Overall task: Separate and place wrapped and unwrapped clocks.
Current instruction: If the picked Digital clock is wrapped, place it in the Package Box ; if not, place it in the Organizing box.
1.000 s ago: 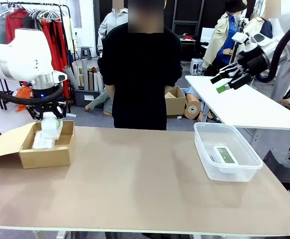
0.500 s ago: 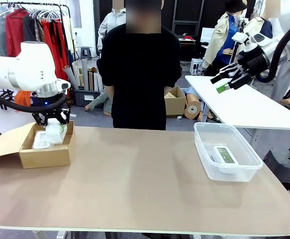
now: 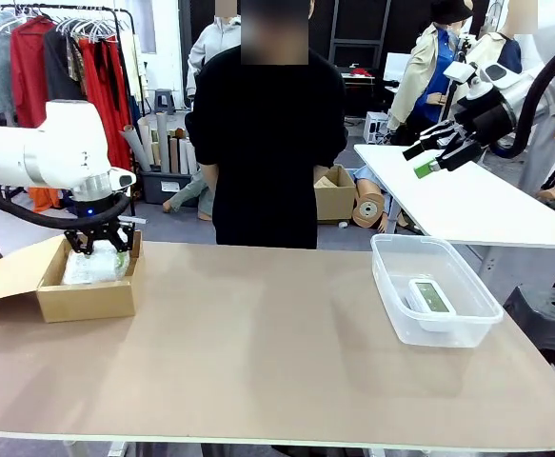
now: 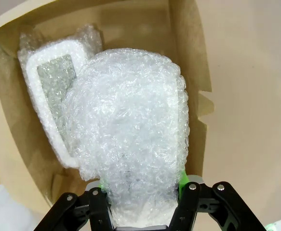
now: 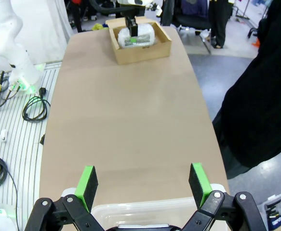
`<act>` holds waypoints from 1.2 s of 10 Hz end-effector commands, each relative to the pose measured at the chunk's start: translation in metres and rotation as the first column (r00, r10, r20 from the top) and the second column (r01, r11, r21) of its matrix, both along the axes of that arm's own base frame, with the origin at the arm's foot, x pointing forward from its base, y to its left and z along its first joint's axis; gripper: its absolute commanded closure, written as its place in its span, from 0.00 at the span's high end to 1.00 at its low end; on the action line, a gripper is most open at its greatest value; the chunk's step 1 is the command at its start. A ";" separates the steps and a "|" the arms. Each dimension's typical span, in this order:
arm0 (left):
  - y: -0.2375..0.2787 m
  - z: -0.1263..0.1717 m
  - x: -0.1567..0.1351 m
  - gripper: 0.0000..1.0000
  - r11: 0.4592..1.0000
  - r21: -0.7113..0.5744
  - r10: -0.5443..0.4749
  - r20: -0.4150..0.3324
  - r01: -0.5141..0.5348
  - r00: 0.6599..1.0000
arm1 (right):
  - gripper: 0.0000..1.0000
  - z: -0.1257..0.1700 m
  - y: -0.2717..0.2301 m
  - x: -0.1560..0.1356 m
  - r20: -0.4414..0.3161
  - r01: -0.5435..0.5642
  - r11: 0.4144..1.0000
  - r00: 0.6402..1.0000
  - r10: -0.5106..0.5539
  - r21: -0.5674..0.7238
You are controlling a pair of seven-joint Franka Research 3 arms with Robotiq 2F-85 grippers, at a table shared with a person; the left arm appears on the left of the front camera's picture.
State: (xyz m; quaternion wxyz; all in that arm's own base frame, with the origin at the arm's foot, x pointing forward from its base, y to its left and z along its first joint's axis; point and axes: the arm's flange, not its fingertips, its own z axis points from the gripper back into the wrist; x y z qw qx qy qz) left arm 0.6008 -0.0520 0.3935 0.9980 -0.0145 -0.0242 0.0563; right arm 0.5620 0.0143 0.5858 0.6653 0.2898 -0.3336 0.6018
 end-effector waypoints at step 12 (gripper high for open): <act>0.007 -0.031 0.011 0.00 0.996 -0.059 -0.066 0.008 0.066 0.998 | 1.00 0.002 0.000 -0.001 0.004 -0.002 1.000 1.000 0.002 -0.007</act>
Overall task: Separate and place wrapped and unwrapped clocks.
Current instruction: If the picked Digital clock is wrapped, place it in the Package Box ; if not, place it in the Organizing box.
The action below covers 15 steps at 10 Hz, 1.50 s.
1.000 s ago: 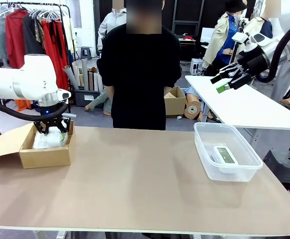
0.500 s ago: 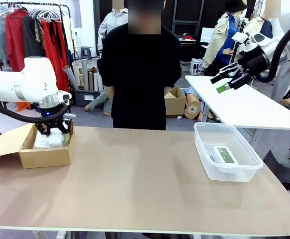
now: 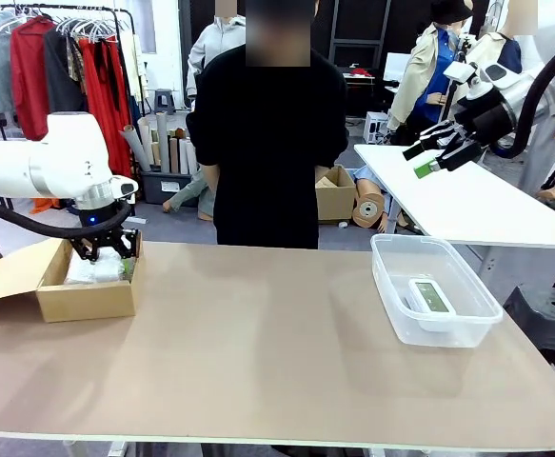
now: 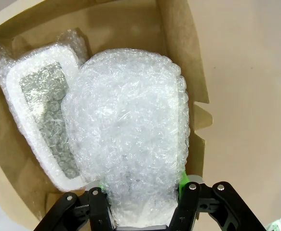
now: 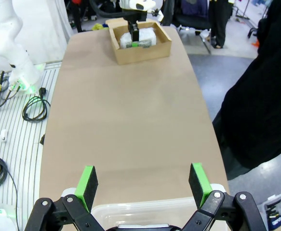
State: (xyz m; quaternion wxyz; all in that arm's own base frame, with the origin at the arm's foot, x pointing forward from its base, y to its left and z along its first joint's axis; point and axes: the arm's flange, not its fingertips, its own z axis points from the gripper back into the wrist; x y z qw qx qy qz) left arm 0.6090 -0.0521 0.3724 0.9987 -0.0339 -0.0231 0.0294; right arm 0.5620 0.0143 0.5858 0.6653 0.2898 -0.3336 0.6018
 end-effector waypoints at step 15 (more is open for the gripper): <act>0.001 -0.023 0.006 0.36 0.999 0.008 0.032 0.025 -0.032 0.999 | 1.00 0.002 0.000 -0.001 0.004 -0.002 1.000 1.000 0.002 -0.007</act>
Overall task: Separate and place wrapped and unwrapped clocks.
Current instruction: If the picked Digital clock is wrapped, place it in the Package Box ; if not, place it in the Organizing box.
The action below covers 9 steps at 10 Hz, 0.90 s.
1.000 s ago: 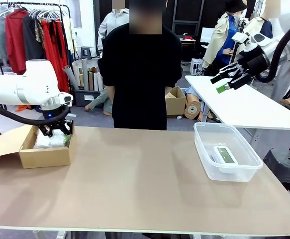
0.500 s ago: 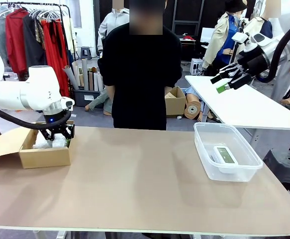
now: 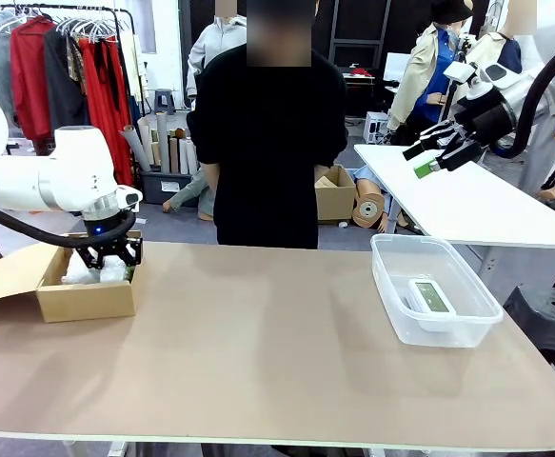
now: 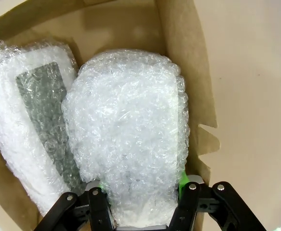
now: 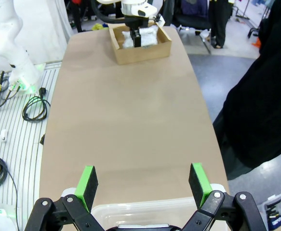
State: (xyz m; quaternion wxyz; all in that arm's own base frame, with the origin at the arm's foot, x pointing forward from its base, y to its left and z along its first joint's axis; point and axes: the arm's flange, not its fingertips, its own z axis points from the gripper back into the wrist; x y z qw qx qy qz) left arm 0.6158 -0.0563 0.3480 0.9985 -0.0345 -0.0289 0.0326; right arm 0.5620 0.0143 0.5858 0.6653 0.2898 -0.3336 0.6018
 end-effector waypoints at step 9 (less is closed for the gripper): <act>-0.001 0.036 0.002 1.00 0.999 0.004 0.038 0.061 -0.038 0.997 | 1.00 0.002 0.000 -0.001 0.004 -0.002 1.000 1.000 0.002 -0.007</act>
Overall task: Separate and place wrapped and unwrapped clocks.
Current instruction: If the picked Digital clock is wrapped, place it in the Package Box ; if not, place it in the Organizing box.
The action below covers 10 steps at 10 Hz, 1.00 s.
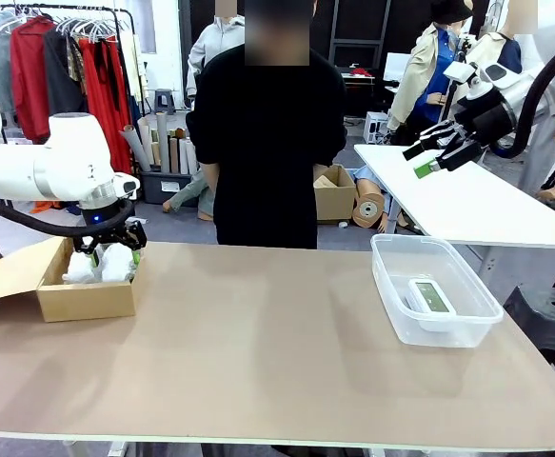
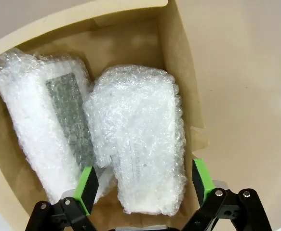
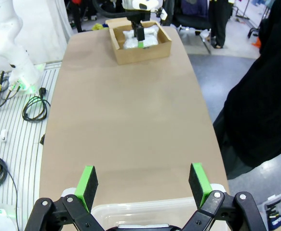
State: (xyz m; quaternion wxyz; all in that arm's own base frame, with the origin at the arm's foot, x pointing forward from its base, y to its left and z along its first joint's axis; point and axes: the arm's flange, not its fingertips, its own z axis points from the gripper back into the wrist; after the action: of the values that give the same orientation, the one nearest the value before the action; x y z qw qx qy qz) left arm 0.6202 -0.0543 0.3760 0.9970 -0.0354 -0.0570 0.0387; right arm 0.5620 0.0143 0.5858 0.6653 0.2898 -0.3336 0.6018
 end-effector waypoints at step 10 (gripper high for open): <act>-0.012 0.038 -0.008 1.00 1.000 -0.007 0.020 0.017 -0.020 1.000 | 1.00 0.002 0.000 -0.001 0.004 -0.002 1.000 1.000 0.002 -0.007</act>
State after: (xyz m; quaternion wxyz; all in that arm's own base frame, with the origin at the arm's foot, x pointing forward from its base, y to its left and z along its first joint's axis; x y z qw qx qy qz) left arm 0.6117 -0.0670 0.4126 0.9960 -0.0374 -0.0633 0.0500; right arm 0.5620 0.0143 0.5858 0.6653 0.2898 -0.3336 0.6018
